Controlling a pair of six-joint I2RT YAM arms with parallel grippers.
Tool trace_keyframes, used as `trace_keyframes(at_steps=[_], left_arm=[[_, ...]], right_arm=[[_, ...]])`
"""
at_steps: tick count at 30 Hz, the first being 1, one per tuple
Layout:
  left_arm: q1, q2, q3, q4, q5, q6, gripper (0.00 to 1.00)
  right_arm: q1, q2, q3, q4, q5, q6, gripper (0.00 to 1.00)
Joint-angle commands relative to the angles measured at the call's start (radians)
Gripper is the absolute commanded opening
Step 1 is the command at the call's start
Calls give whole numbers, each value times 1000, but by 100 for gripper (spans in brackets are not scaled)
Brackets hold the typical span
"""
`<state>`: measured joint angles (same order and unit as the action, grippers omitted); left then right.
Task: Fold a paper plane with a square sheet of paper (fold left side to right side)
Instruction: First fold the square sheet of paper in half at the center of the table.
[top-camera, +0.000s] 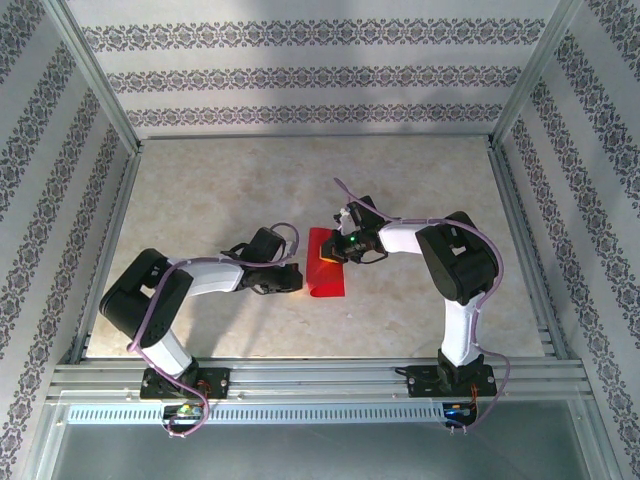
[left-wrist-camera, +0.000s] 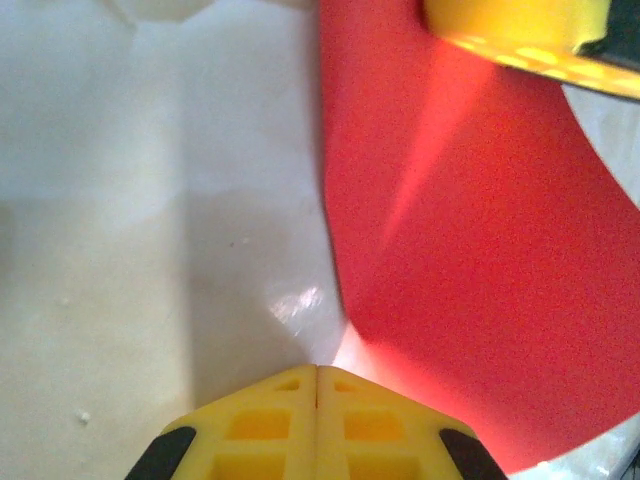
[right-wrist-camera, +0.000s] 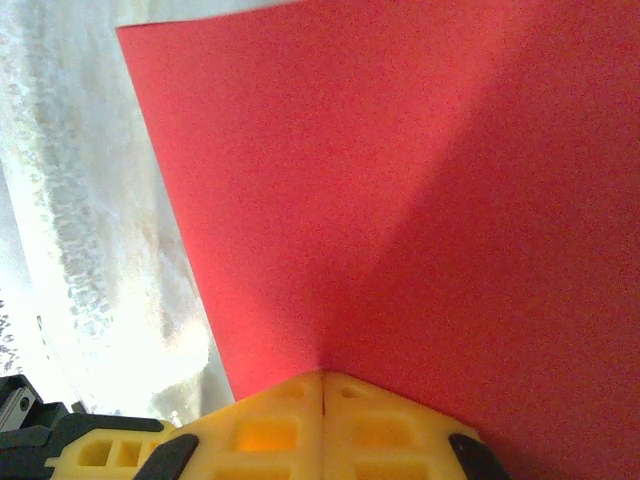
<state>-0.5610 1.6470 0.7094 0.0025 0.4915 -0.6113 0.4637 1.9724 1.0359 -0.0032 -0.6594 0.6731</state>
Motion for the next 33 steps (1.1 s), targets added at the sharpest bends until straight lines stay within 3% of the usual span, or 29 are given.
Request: trace_keyframes(at_steps=[1, 5, 7, 14, 22, 33], left_arm=[[3, -30, 10, -133, -20, -8, 1], [22, -55, 46, -121, -21, -10, 1], [28, -23, 141, -126, 20, 14, 1], [10, 90, 203, -31, 84, -2, 1], [-10, 177, 224, 11, 113, -15, 1], [-25, 186, 179, 5, 112, -5, 1]], right_arm=[[-12, 42, -32, -88, 88, -41, 0], [-6, 42, -31, -86, 86, -43, 0], [-3, 39, -32, -86, 87, -44, 0], [-2, 37, -33, -89, 92, -46, 0], [1, 40, -30, -92, 90, -50, 0], [2, 44, -33, -104, 103, -58, 0]])
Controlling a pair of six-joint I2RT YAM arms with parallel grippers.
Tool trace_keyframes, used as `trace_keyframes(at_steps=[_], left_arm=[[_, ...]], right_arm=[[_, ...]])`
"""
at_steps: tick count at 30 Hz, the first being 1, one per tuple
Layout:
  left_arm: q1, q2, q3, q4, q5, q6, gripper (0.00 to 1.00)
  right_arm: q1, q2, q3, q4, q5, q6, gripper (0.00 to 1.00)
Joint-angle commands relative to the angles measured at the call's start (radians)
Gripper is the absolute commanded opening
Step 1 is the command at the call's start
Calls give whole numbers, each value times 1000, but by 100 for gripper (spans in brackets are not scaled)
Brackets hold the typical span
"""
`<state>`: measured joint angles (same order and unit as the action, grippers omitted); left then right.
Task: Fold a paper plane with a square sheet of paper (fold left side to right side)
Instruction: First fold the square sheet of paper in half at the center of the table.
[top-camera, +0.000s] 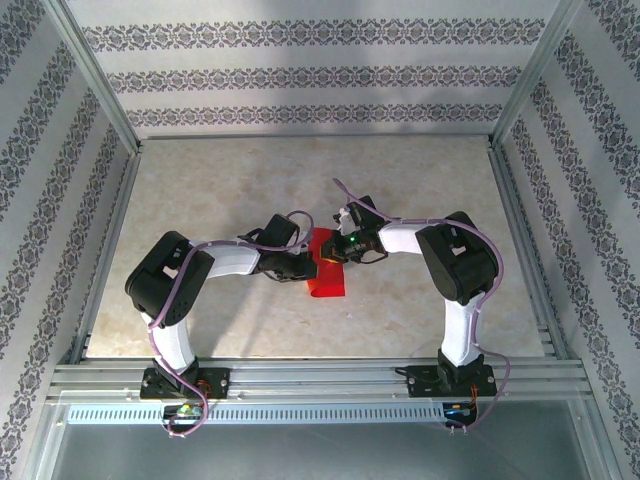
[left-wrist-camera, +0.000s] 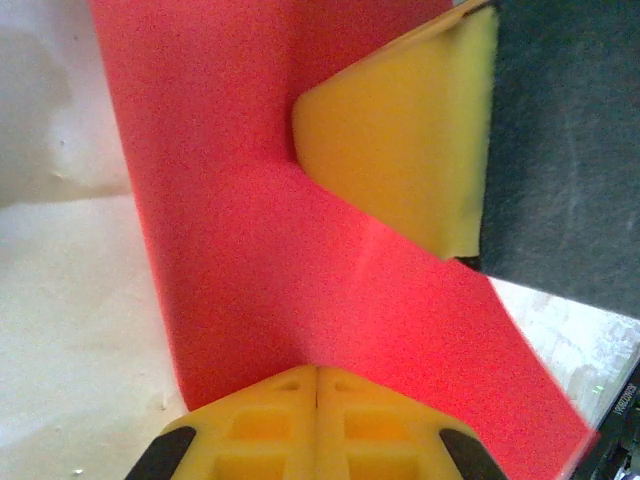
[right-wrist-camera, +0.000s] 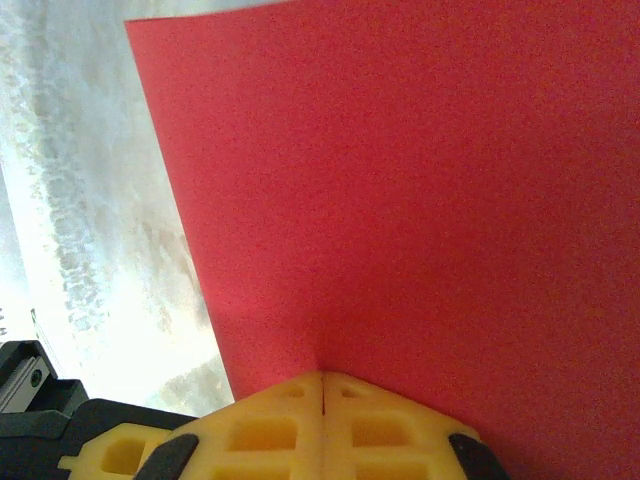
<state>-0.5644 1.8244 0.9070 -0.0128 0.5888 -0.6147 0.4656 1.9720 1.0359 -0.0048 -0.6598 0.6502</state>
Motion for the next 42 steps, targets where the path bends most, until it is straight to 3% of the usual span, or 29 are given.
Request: trace_keyframes(at_steps=[1, 24, 35, 42], left_arm=[[-23, 10, -22, 17, 14, 0, 1], [-65, -114, -194, -39, 14, 26, 1], [-34, -166, -34, -131, -38, 74, 1], [-40, -97, 39, -104, 23, 88, 1]], right_arm=[[1, 46, -33, -104, 104, -35, 0], [-4, 44, -46, -119, 114, -47, 0], [1, 39, -41, -119, 108, -46, 0], [2, 34, -39, -125, 109, -48, 0]])
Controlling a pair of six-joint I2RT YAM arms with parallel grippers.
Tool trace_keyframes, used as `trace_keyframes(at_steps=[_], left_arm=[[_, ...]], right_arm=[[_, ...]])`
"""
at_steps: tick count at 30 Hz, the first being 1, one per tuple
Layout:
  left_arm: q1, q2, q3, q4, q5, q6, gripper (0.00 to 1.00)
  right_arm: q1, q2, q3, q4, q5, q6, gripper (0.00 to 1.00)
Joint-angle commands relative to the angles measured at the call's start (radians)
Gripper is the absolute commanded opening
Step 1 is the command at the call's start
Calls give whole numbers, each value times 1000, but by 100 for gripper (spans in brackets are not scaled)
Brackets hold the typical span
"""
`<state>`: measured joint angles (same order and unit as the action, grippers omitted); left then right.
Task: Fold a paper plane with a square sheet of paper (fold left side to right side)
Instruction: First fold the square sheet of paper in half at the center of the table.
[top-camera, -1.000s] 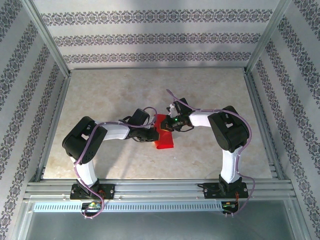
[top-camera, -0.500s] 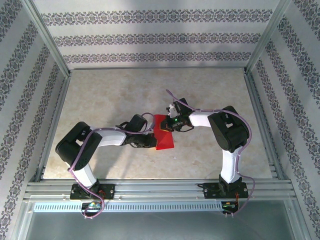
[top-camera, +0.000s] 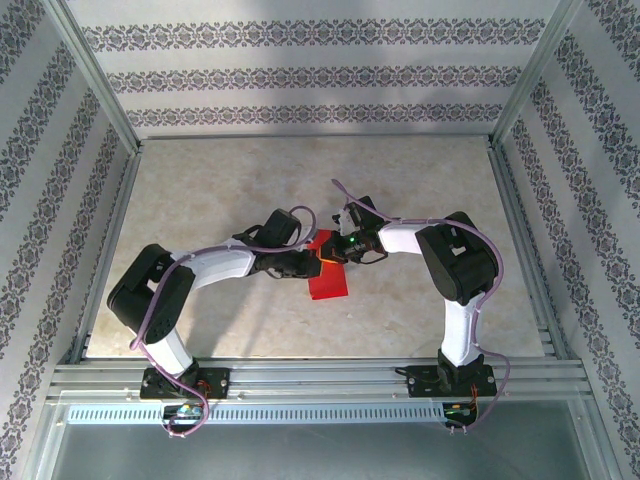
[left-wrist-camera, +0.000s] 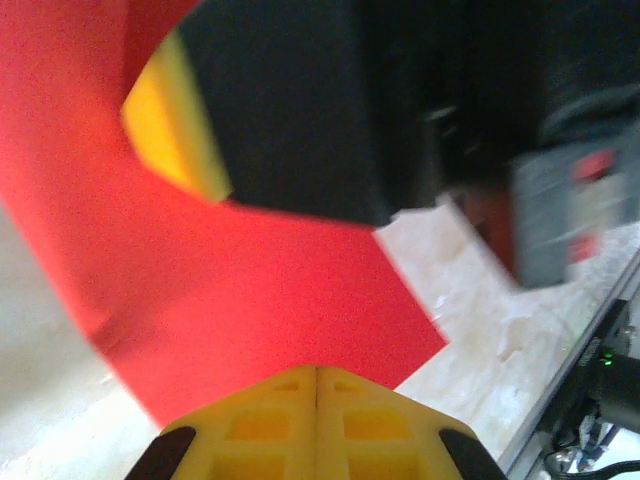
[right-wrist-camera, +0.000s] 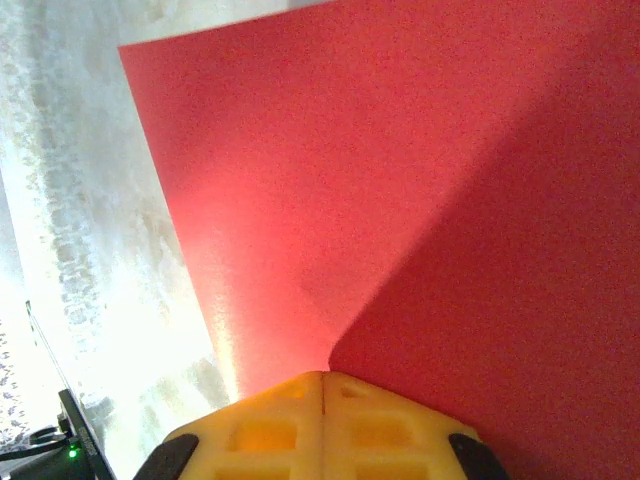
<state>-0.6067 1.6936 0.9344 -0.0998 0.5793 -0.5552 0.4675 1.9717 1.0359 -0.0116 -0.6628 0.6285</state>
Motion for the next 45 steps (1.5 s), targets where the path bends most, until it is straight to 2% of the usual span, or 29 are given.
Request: trace_keyframes(at_steps=[1, 9, 15, 19, 36, 40, 45], left_arm=[[0, 44, 6, -4, 39, 24, 1], [-28, 84, -58, 78, 69, -14, 1], [-38, 102, -92, 76, 73, -15, 1], [-57, 103, -97, 15, 41, 3, 1], [-74, -49, -298, 44, 15, -48, 1], [-69, -92, -280, -8, -28, -5, 1], [-19, -162, -201, -42, -1, 33, 1]], right_arm=[[0, 33, -40, -117, 114, -26, 0], [2, 34, -38, -124, 115, -27, 0], [3, 33, -37, -126, 117, -29, 0], [3, 34, -36, -131, 119, -27, 0], [7, 36, -33, -138, 117, -35, 0], [9, 33, -30, -134, 112, -38, 0], [13, 26, -30, -134, 107, -39, 0]])
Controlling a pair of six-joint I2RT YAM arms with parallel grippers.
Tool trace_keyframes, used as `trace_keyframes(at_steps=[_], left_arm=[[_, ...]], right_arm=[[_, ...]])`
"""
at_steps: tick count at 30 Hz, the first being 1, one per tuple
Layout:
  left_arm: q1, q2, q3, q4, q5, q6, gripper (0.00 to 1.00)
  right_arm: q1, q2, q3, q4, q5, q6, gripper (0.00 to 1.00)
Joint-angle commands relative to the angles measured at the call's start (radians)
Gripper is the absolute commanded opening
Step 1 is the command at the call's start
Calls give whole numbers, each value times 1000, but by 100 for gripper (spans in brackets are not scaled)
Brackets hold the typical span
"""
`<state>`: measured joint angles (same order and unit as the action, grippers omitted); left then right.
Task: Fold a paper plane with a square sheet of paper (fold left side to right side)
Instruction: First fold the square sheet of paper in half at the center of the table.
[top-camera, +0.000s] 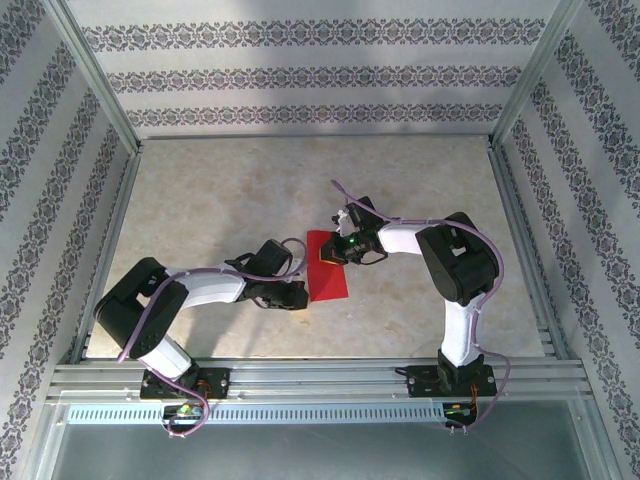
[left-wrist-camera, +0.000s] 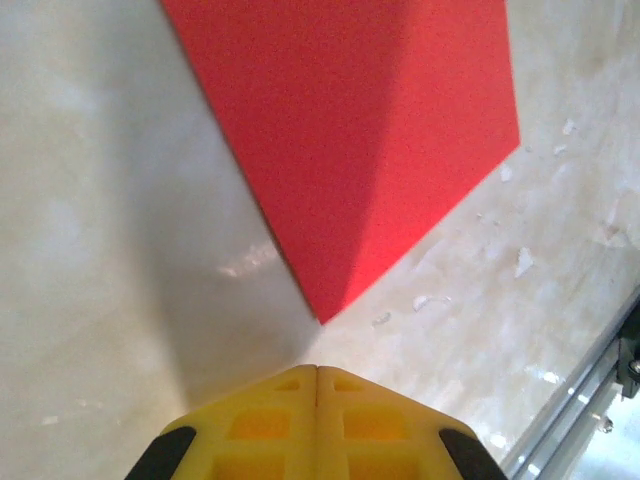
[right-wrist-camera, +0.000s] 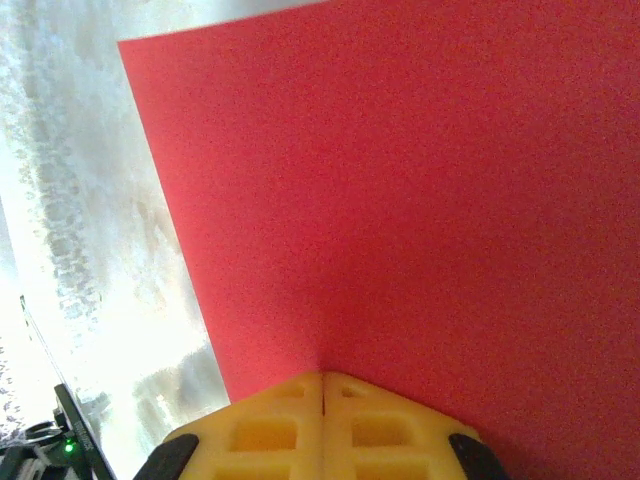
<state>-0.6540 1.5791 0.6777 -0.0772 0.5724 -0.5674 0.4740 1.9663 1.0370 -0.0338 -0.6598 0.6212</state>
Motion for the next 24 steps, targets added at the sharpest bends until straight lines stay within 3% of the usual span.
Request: trace_keyframes(at_steps=[1, 7, 14, 24], left_arm=[[44, -53, 70, -63, 14, 49, 1], [120, 51, 179, -42, 41, 76, 1], [118, 218, 270, 12, 66, 83, 0], [98, 271, 298, 21, 45, 80, 0]], right_arm=[[6, 29, -32, -111, 104, -31, 0], [12, 26, -33, -105, 103, -26, 0], [18, 29, -29, -101, 101, -21, 0], [26, 31, -27, -100, 98, -16, 0]])
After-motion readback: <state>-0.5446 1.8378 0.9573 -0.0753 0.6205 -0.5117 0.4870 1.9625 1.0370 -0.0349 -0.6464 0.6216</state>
